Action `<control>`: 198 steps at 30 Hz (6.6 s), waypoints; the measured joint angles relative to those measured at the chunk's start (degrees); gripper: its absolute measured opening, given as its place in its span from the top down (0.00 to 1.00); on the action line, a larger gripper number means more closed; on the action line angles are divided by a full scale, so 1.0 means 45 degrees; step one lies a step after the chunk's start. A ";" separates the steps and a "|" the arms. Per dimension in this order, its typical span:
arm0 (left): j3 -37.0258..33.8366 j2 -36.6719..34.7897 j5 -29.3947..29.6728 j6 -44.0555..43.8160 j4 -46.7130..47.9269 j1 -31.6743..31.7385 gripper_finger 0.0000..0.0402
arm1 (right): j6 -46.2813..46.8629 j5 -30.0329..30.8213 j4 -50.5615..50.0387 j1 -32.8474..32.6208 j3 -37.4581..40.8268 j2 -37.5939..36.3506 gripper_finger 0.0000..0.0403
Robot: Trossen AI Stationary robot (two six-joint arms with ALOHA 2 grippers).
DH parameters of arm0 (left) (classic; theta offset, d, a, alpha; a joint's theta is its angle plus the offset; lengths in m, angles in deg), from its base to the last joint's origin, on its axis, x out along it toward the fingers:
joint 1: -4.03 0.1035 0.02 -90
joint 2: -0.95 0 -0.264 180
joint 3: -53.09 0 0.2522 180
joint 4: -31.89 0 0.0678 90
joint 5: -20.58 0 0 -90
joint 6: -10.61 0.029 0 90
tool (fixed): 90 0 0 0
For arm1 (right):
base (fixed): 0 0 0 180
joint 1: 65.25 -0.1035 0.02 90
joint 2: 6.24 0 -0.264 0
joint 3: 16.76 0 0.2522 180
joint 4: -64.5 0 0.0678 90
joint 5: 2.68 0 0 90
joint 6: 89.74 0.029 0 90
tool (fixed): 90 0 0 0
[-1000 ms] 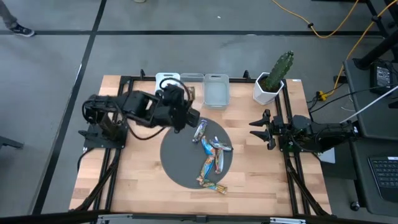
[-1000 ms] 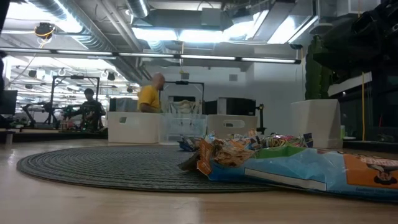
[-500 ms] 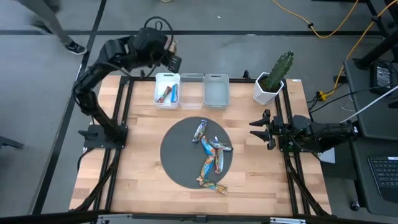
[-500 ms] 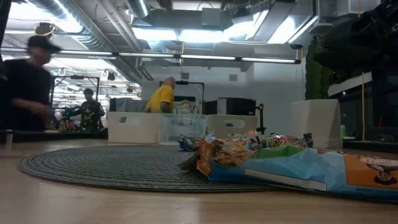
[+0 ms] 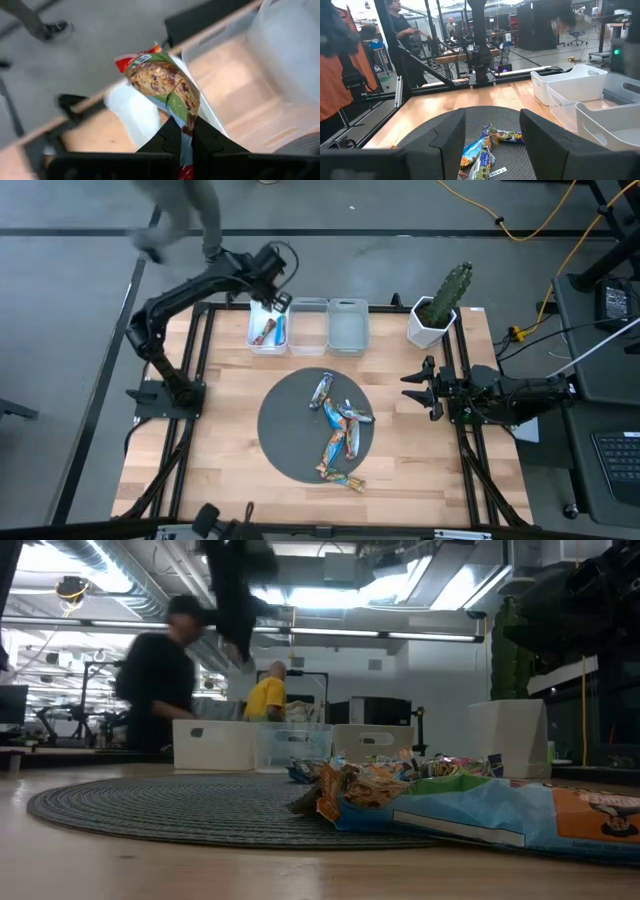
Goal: Pick and place Granola Bars by type
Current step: Put the red granola bar into the white bin, then put the blue granola bar into the gray bin
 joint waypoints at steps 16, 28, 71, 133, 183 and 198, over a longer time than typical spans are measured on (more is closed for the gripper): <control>-0.1964 -0.0010 -0.0932 0.0439 -0.0698 0.0897 0.82 | 0.0023 0.0000 0.0010 0.0000 0.0000 0.0000 0.53; -0.0085 -0.0356 -0.4757 0.0279 -0.0707 0.0325 0.51 | 0.0005 0.0000 0.0347 0.0000 0.0000 0.0000 0.53; 0.4923 0.5500 -0.1828 -0.1899 0.1124 -0.6688 0.32 | 0.0037 -0.0695 0.0420 -0.0002 -0.0002 -0.0005 0.53; 0.9107 0.2001 0.2273 -0.2077 0.0659 -0.9455 0.96 | 0.0336 -0.0741 0.3852 -0.0015 0.0000 -0.0010 0.53; 0.9032 0.3008 -0.0269 0.1945 -0.4314 -0.8628 0.96 | -0.3045 -0.1783 0.1651 0.1384 -1.2813 1.3993 0.55; 0.9393 0.2535 -0.0810 0.2646 -0.3049 -0.8580 0.79 | -0.3065 -0.1967 0.1252 0.1368 -1.2789 1.3430 0.89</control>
